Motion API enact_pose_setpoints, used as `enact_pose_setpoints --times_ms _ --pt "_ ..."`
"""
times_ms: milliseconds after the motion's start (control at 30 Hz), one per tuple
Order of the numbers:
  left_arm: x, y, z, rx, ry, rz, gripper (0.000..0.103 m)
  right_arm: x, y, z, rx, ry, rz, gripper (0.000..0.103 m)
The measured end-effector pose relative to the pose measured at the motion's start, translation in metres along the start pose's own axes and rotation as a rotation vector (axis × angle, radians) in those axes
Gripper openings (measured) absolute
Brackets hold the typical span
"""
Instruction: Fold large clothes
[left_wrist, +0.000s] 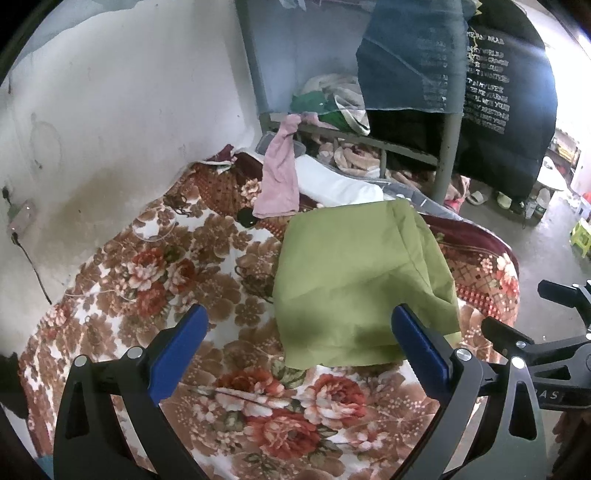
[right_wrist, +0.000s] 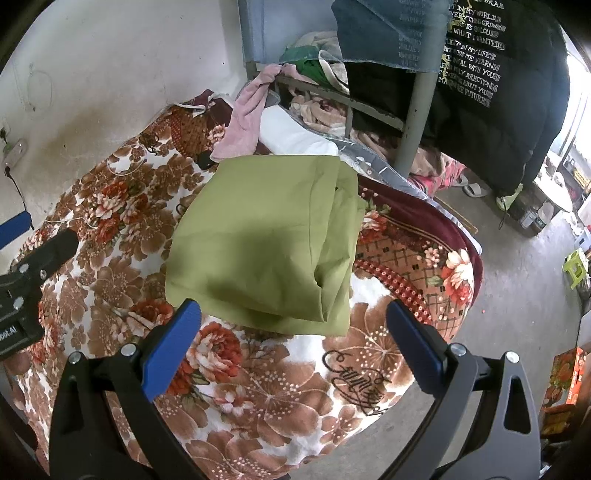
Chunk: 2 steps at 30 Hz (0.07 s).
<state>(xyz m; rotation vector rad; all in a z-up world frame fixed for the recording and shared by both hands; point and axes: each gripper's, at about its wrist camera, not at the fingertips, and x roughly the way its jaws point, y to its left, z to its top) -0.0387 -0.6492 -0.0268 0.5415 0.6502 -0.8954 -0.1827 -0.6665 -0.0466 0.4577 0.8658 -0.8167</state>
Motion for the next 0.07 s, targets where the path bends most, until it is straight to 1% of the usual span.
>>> enact_pose_setpoints --times_ms 67 --pt "0.0002 0.0008 -0.0012 0.004 0.002 0.003 0.098 0.0 -0.0002 0.0005 -0.003 0.0 0.0 0.098"
